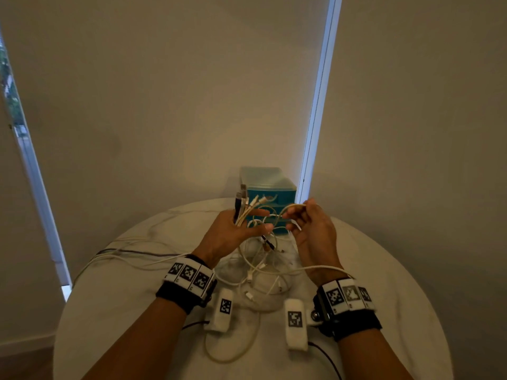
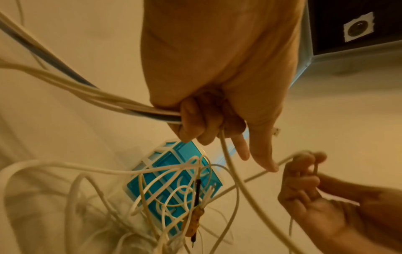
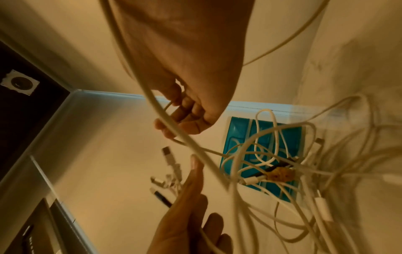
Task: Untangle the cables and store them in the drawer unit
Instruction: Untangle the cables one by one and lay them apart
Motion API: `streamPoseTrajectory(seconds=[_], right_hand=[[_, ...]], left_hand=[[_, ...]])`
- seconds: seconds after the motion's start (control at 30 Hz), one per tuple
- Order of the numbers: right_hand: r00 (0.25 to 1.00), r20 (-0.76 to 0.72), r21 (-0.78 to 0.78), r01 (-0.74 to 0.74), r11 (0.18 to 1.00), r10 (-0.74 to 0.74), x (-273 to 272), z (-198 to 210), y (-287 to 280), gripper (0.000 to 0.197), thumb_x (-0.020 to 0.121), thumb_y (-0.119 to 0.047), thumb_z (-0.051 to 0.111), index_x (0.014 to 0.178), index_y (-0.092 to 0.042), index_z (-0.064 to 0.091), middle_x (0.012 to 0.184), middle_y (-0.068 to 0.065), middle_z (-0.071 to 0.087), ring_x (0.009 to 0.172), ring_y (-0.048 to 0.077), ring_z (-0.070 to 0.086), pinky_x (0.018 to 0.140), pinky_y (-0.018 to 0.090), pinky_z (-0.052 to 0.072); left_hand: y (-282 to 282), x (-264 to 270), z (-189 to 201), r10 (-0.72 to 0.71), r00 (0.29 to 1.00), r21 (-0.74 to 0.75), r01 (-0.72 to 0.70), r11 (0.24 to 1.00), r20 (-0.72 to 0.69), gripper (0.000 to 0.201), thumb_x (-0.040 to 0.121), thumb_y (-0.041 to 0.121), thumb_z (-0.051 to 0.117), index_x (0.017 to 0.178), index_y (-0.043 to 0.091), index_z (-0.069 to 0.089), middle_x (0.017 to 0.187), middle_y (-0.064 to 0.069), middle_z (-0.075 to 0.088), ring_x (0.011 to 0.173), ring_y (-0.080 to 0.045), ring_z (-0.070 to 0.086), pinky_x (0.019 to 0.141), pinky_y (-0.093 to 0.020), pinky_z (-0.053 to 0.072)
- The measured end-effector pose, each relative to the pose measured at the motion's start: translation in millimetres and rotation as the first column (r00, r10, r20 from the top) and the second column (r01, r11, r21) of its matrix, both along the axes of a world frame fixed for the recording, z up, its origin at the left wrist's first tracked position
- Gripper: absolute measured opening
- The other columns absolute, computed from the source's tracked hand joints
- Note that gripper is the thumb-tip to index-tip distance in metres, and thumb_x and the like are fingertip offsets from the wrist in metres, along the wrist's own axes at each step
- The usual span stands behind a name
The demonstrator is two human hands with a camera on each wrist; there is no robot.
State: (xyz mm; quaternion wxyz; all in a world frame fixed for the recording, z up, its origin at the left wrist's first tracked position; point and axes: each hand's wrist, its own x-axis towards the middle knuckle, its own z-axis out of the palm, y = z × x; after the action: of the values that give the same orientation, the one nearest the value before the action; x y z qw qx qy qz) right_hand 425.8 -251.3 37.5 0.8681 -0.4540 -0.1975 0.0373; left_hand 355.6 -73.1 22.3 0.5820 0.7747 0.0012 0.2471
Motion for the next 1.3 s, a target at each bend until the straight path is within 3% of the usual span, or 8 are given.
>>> streamPoseTrajectory(seconds=[0.1,0.23,0.47,0.63,0.8,0.93,1.07,1.3], right_hand=[[0.997,0.075,-0.021,-0.022,1.0,0.023,-4.0,-0.8,3.3,0.04,0.115,-0.034,0.039,0.096,-0.011,0.065,0.089,0.008,0.075,0.084,0.017,0.072,0.073,0.031,0.055],[0.997,0.062,-0.144,-0.039,0.989,0.048,3.9,-9.1,7.5,0.046,0.108,-0.052,0.046,0.119,-0.011,0.065,0.1,0.009,0.078,0.093,0.02,0.071,0.078,0.034,0.054],[0.973,0.047,-0.649,-0.143,0.748,0.226,9.6,-55.5,23.8,0.024,0.104,-0.011,0.065,0.097,0.011,0.072,0.086,0.018,0.075,0.082,0.03,0.071,0.084,0.041,0.06],[0.97,0.23,-0.582,0.073,0.81,0.078,11.7,-46.7,19.7,0.027,0.09,-0.023,0.086,0.114,-0.018,0.076,0.091,0.008,0.081,0.079,0.029,0.08,0.076,0.043,0.067],[0.917,0.391,-0.55,0.303,0.778,-0.08,11.5,-44.1,19.9,0.008,0.092,-0.023,0.083,0.099,-0.023,0.084,0.089,-0.003,0.081,0.081,0.016,0.078,0.078,0.048,0.067],[0.857,0.409,-0.384,0.473,0.793,-0.313,18.6,-33.5,10.0,0.005,0.091,-0.033,0.084,0.095,-0.032,0.081,0.088,-0.008,0.08,0.081,0.017,0.077,0.073,0.047,0.066],[0.833,0.301,-0.256,0.539,0.803,-0.464,14.3,-22.4,1.6,0.009,0.093,-0.028,0.082,0.101,-0.023,0.08,0.091,-0.002,0.08,0.074,0.017,0.077,0.07,0.037,0.065],[0.995,0.006,0.022,0.1,0.995,-0.1,9.5,-5.3,-3.8,0.015,0.106,-0.015,0.062,0.113,-0.004,0.068,0.094,0.01,0.079,0.082,0.016,0.076,0.066,0.023,0.057]], left_hand=[[-1.0,0.3,-2.3,0.049,0.998,0.051,-0.047,0.998,-0.043,0.021,0.08,0.04,0.092,0.096,0.028,0.086,0.1,0.013,0.082,0.099,0.001,0.074,0.09,-0.021,0.054],[-0.1,0.6,1.0,0.13,0.99,-0.041,-0.128,0.991,0.058,0.014,0.085,0.031,0.089,0.091,0.019,0.086,0.08,0.016,0.079,0.081,0.005,0.073,0.075,-0.011,0.051],[5.9,2.2,3.9,0.225,0.959,-0.215,-0.187,0.959,0.17,0.019,0.091,0.034,0.083,0.102,0.018,0.083,0.07,0.019,0.073,0.071,0.006,0.068,0.078,-0.019,0.05],[3.9,1.5,5.1,0.122,0.979,-0.211,-0.086,0.974,0.164,0.021,0.096,0.029,0.078,0.11,0.012,0.08,0.058,0.02,0.066,0.055,0.007,0.061,0.06,-0.006,0.048],[5.5,-1.8,8.8,0.081,0.997,-0.087,-0.081,0.993,-0.003,0.019,0.095,0.036,0.078,0.104,0.019,0.082,0.063,0.021,0.071,0.059,0.01,0.065,0.055,-0.004,0.044],[24.4,1.7,-1.9,0.178,0.921,0.161,-0.129,0.979,-0.347,0.036,0.088,0.055,0.079,0.09,0.02,0.079,0.054,0.01,0.054,0.056,-0.011,0.052,0.049,-0.021,0.038],[27.7,1.9,-2.7,0.201,0.898,0.127,-0.163,0.978,-0.391,0.018,0.09,0.036,0.082,0.105,0.027,0.083,0.074,0.005,0.065,0.066,-0.012,0.054,0.055,-0.023,0.04],[34.9,2.4,-8.1,0.223,0.917,0.128,-0.19,0.973,-0.331,0.016,0.089,0.023,0.084,0.105,0.023,0.084,0.102,0.001,0.076,0.093,-0.016,0.07,0.07,-0.026,0.049]])
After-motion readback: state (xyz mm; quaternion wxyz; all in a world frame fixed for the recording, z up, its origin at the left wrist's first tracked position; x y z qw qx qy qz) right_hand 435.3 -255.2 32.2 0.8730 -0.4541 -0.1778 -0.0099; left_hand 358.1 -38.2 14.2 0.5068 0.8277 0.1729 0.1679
